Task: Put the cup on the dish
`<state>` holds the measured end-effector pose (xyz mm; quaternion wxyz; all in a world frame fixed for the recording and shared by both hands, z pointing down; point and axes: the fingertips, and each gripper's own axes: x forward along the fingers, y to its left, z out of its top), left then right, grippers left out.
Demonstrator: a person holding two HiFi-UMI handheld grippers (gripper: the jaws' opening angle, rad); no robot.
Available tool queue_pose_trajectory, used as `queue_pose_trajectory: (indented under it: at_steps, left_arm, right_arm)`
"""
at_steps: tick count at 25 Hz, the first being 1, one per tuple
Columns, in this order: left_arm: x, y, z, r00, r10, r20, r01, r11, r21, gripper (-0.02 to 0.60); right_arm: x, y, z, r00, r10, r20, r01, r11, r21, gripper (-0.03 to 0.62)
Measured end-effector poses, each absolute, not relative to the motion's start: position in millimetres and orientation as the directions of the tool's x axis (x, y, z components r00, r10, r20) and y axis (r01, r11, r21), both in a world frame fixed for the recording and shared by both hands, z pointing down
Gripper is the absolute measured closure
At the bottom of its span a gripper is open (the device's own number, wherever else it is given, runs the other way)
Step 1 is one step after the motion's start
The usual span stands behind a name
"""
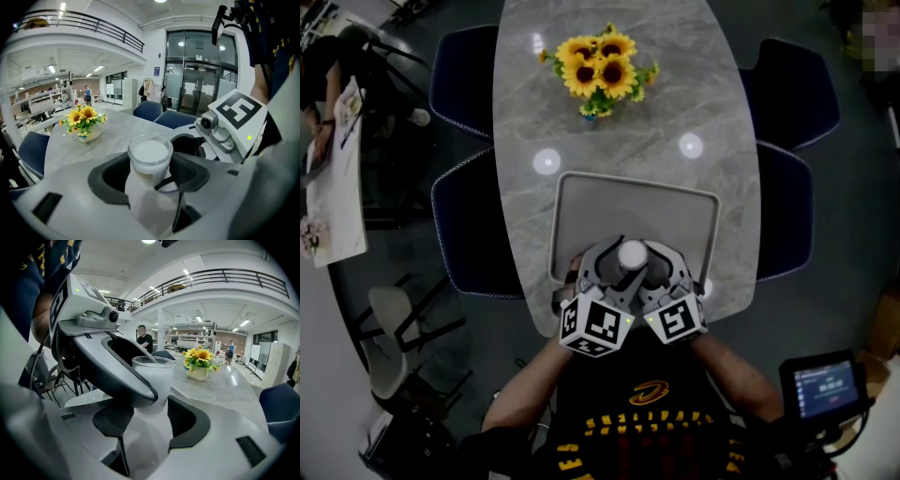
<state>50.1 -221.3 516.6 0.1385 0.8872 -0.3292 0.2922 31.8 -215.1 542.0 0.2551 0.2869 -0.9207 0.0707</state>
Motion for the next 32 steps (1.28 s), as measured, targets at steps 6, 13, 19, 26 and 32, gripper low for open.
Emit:
queue_pose_trajectory:
  at_steps: [6,13,19,26,32]
  left_arm:
    - [49,-231,533,0.606,-0.502,0.617,-0.668,-0.742,0.051,0.320]
    - [49,-233,540,0.601,-0.503,0.620,-0.673,-0.737,0.055,0.321]
    - [49,-231,549,0.601,-0.488,0.632,-0.672,-0.738,0.069,0.321]
    - [50,-229,556,0.611,-0.476,0.632,-0.663,-0.744,0.080,0.321]
    - [49,-229,562,0.608,-0.468,0.642,-0.657,-0.750,0.075,0.320]
  right_arm:
    - [31,-224,559,-0.697,-0.489,0.525,-0.562,0.826,0.024,0.361]
    - [32,-226,566,-0.681,-0.488,0.546,-0.562,0.826,0.038,0.361]
    - [33,-224,575,-0.668,-0.479,0.569,-0.555,0.831,0.048,0.361]
    - [34,-221,583,-0.657,-0.465,0.594,-0.551,0.833,0.043,0.361]
    - [33,-221,588,-0.647,-0.459,0.609,-0.544,0.838,0.053,0.361]
